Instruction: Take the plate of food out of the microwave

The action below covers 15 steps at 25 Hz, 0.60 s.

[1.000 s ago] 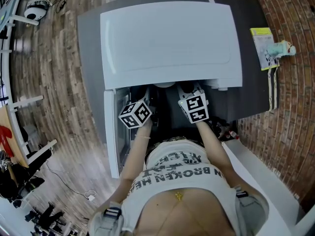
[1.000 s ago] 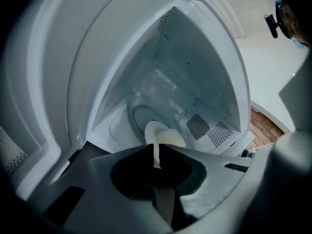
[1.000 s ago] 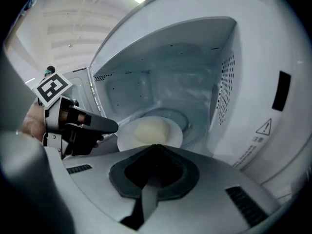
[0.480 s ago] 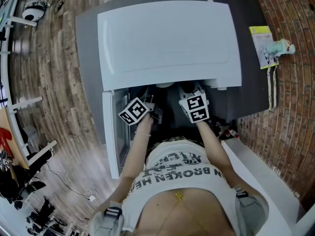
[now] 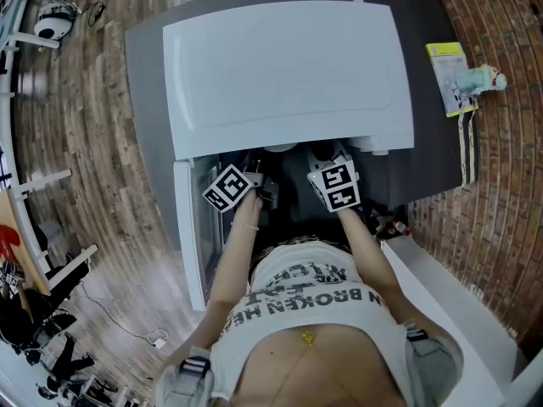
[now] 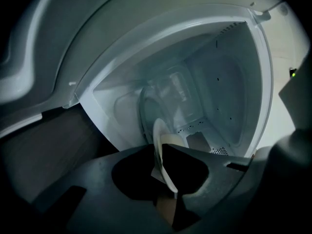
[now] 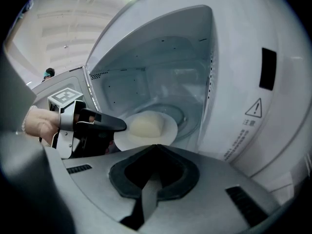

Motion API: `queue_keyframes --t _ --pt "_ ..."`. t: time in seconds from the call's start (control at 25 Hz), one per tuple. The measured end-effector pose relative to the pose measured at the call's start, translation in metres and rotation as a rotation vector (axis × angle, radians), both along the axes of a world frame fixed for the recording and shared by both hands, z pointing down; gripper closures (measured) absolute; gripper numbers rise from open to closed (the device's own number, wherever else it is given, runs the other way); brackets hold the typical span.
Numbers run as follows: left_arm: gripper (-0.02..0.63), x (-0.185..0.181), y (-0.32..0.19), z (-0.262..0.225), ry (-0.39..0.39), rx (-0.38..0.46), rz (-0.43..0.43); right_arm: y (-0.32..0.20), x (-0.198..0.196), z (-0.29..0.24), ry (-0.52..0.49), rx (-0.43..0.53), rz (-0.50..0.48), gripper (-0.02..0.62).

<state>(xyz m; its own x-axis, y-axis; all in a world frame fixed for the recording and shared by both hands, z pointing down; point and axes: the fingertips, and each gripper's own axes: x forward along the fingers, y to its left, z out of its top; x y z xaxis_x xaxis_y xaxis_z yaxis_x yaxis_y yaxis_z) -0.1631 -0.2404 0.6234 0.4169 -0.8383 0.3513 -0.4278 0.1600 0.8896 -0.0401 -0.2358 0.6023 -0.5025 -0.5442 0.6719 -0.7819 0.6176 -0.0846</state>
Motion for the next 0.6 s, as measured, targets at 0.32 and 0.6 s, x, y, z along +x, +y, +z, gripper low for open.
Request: queue_keyframes --t 0.32,0.6 --pt "0.565 0.0001 0.0003 0.0016 0.044 -0.013 -0.034 -0.0001 0.0029 0.0019 -0.059 -0.032 0.035 0.588" --pt "0.575 -0.0015 0.0042 0.0020 0.119 -0.036 -0.077 0.0009 0.0083 0.0042 -0.125 -0.059 0.100 0.588"
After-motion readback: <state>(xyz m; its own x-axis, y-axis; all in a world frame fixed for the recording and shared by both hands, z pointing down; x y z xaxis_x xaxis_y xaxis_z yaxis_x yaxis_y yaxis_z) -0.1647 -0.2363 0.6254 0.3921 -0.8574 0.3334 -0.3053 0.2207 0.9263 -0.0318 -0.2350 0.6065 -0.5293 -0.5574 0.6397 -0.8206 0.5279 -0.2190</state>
